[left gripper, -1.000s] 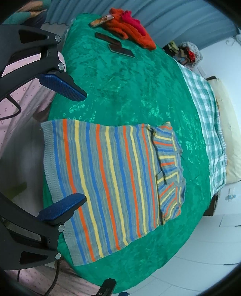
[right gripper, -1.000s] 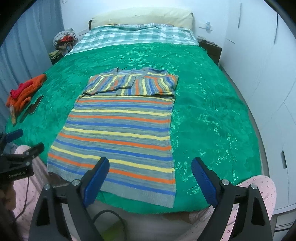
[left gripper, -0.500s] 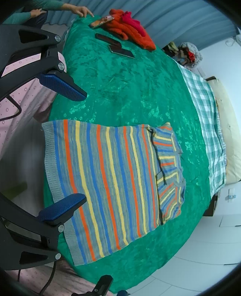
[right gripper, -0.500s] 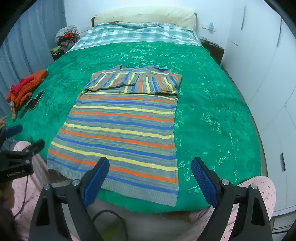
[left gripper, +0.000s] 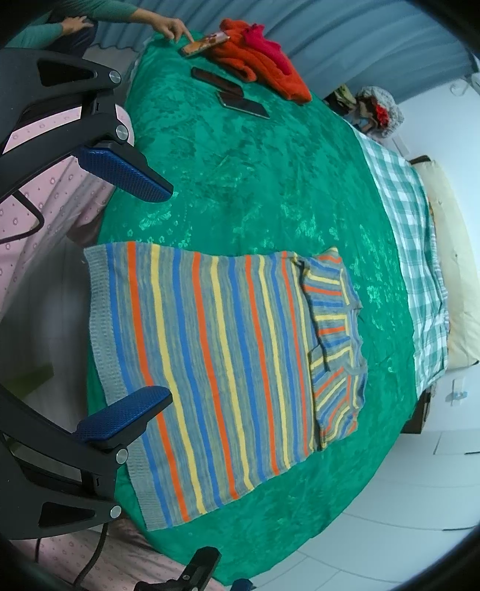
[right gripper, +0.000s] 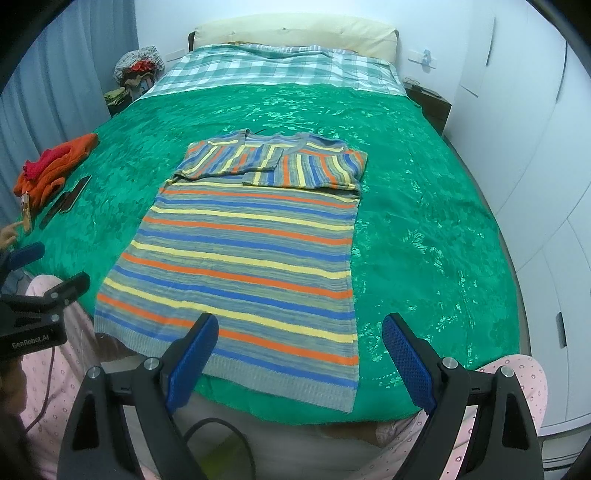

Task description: Fold small clothes

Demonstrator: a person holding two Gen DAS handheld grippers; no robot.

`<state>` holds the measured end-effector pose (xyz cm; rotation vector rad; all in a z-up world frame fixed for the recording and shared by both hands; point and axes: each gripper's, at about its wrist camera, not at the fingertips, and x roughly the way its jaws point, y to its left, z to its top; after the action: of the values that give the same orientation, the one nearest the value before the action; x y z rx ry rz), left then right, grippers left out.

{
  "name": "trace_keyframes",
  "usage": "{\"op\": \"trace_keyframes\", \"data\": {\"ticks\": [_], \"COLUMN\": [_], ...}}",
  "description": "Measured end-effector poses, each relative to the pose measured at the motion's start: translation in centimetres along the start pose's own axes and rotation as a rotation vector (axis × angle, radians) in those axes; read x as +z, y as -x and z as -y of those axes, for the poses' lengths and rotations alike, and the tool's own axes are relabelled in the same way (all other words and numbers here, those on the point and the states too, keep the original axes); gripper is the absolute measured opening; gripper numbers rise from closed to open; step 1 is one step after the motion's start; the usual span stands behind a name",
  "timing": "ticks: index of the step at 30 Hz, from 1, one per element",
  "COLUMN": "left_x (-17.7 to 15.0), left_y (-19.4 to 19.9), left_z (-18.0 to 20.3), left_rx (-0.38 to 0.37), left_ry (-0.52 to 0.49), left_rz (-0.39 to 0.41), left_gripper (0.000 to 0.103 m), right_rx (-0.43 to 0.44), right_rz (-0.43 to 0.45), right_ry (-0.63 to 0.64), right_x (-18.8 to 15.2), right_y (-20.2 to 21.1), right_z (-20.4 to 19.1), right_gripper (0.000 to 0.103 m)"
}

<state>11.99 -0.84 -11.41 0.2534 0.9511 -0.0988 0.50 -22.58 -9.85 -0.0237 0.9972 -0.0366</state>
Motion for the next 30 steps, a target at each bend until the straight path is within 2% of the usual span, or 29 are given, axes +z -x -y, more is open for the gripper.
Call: {"op": "trace_keyframes", "data": {"ticks": [25, 30], "left_x": [-0.14, -0.41], "left_y": [0.57, -0.26], "left_z": [0.0, -0.33], "left_rx": [0.002, -0.027], "left_ry": [0.008, 0.01], "left_rz": [0.012, -0.004], "left_gripper": [0.1, 0.103], "right_rx": [-0.006, 0.002], "right_rz": [0.015, 0.022], "right_ry": [0.005, 0.015], "right_x": [-0.1, -0.18], "right_y": [0.78, 0.88], "right_z": [-0.55, -0.32], "right_gripper": [0.089, 0.089]}}
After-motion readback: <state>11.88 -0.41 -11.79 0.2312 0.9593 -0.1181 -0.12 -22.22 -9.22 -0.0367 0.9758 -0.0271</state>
